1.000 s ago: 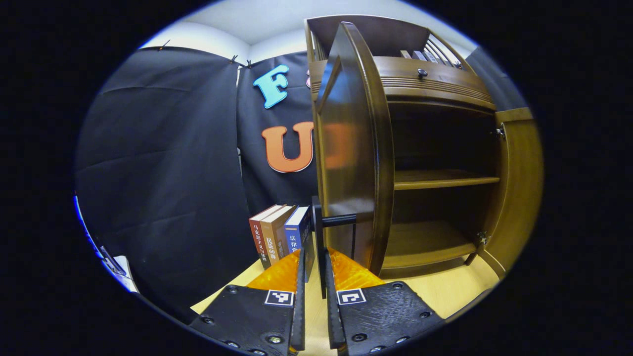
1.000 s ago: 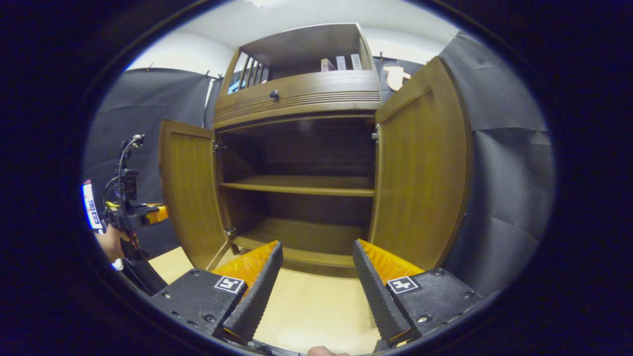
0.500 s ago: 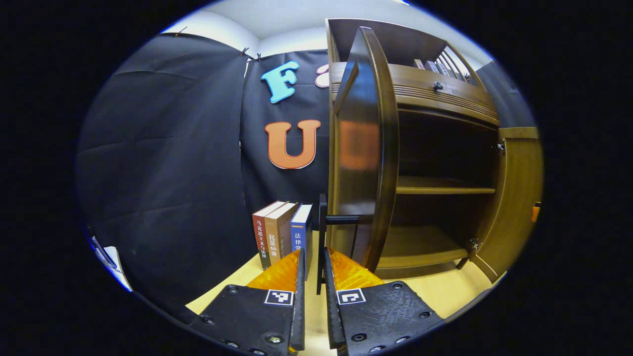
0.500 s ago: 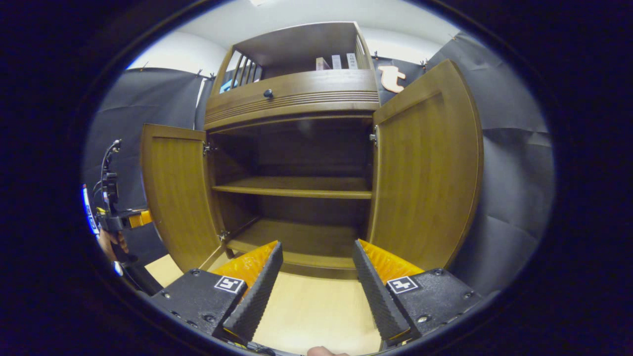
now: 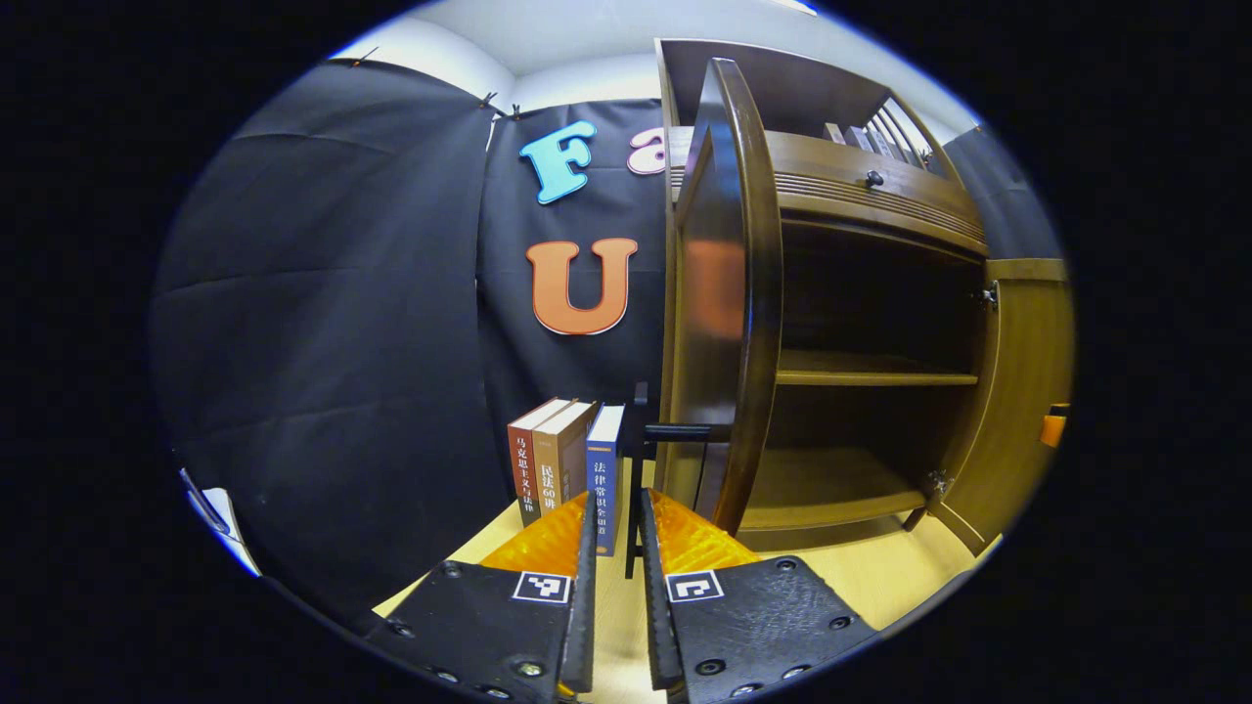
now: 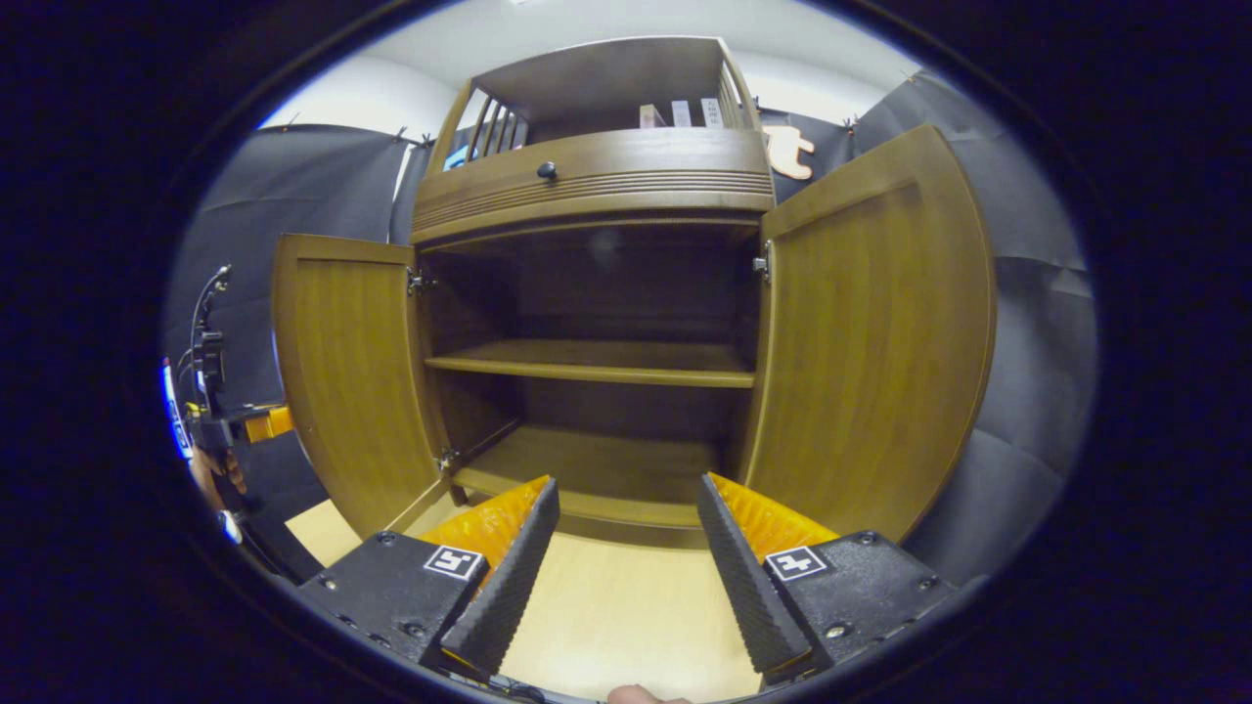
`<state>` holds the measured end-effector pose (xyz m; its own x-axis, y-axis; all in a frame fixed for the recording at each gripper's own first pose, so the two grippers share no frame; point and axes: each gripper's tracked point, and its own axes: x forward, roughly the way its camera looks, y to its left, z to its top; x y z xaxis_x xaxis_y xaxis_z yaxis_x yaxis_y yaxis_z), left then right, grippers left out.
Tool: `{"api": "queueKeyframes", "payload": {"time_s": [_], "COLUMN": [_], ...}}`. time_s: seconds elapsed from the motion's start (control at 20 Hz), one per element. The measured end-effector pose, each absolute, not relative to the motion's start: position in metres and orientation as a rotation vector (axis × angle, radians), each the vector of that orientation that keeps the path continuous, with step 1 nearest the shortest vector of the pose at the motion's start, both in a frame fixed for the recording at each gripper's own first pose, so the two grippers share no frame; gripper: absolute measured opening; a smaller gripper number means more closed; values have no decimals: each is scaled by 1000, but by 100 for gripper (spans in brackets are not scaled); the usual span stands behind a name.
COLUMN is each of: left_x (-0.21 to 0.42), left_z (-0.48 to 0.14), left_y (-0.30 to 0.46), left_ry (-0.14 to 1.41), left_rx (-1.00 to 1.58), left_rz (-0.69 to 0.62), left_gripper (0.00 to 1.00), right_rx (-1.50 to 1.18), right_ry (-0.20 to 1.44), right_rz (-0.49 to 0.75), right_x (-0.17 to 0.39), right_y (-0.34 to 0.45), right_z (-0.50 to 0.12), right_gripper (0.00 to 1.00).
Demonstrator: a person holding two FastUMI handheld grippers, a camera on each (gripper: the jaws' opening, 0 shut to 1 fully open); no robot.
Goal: Open the right door of the double-door shoe cabinet with the right hand, and open the left door with the left hand.
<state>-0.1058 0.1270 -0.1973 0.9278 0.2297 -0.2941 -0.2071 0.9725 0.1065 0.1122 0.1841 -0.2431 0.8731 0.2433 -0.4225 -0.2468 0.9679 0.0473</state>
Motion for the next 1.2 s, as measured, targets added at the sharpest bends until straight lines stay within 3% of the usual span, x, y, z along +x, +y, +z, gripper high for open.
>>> {"api": "queueKeyframes", "payload": {"time_s": [0.25, 0.3, 0.35, 0.45, 0.55, 0.6, 0.7, 0.75, 1.05, 1.1, 1.2], "left_x": [-109, -112, -115, -123, -130, -133, -135, -138, -133, -126, -114], "left_z": [-195, -194, -192, -183, -175, -171, -164, -159, -107, -99, -90], "left_y": [133, 137, 143, 155, 164, 164, 157, 152, 73, 55, 22], "left_ry": [313, 313, 312, 300, 290, 284, 274, 264, 121, 99, 72], "left_rx": [74, 80, 96, 133, 151, 147, 147, 162, 167, 165, 139], "left_rz": [251, 264, 286, 331, 372, 379, 380, 383, 319, 292, 227], "left_gripper": [21, 28, 21, 20, 13, 23, 3, 17, 17, 3, 29], "right_rx": [-11, -10, -8, -7, -4, -2, 5, 8, 25, 23, 18], "right_ry": [439, 441, 442, 442, 438, 435, 426, 421, 325, 303, 255], "right_rz": [249, 246, 247, 245, 247, 250, 252, 248, 230, 226, 231], "right_x": [117, 117, 117, 118, 120, 121, 124, 125, 129, 131, 135], "right_y": [180, 179, 177, 173, 170, 169, 166, 164, 153, 151, 152], "right_z": [-242, -242, -243, -242, -240, -240, -237, -235, -193, -183, -160], "right_gripper": [90, 90, 90, 90, 92, 90, 92, 92, 90, 92, 90]}}
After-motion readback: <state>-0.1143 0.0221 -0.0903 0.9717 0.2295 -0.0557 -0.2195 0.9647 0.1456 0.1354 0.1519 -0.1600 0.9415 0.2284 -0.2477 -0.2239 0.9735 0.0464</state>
